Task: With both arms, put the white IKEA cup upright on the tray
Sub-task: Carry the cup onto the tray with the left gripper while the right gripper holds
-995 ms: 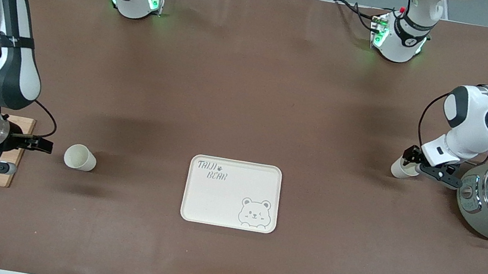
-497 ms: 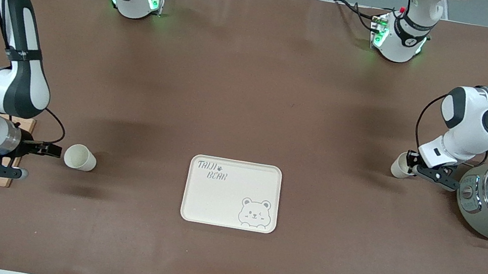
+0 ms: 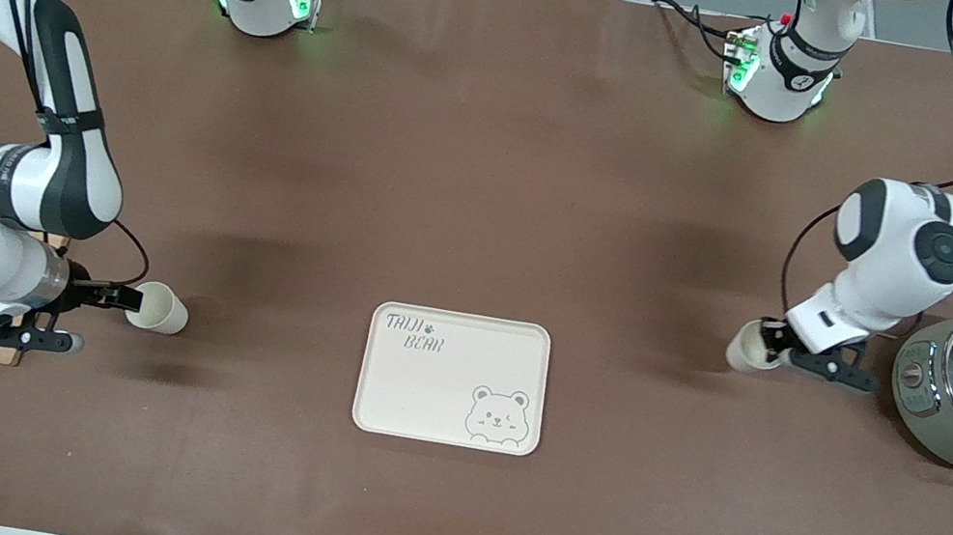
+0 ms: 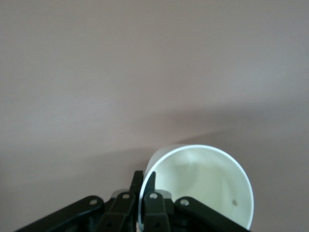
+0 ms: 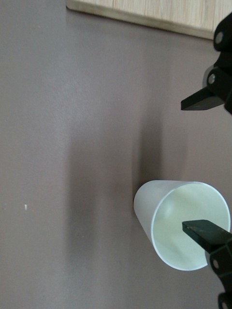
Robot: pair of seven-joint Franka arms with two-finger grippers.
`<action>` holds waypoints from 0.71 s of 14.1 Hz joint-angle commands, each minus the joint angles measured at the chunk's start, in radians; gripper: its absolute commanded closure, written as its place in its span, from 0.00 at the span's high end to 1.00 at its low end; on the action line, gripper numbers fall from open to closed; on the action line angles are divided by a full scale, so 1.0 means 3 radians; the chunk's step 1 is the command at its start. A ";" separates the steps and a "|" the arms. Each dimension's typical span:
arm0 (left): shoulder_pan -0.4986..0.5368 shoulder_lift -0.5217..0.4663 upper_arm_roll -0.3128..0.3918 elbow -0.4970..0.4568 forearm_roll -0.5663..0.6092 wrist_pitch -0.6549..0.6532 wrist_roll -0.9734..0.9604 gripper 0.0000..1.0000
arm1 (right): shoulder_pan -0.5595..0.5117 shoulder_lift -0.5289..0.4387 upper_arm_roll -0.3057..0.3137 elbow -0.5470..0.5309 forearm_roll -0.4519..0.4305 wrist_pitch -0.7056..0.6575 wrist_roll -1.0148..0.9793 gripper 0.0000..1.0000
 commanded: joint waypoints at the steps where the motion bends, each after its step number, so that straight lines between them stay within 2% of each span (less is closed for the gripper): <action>1: -0.0380 0.0279 -0.0022 0.0887 -0.0006 -0.0775 -0.0791 0.00 | -0.0016 0.0013 0.0017 -0.0032 0.0021 0.0039 -0.0045 1.00; 4: -0.0774 0.0571 -0.0002 0.1563 0.0034 -0.1420 -0.1462 0.00 | 0.0000 0.0044 0.0017 -0.0032 0.0010 0.0039 -0.0045 1.00; 7: -0.1081 0.0806 0.0003 0.1947 0.0106 -0.1458 -0.2071 0.00 | -0.0005 0.0080 0.0011 -0.0037 -0.0005 0.0090 -0.0045 1.00; 10: -0.1367 0.1062 0.0024 0.2254 0.0152 -0.1463 -0.2414 0.00 | -0.0005 0.0121 0.0017 -0.0047 -0.0005 0.0121 -0.0045 1.00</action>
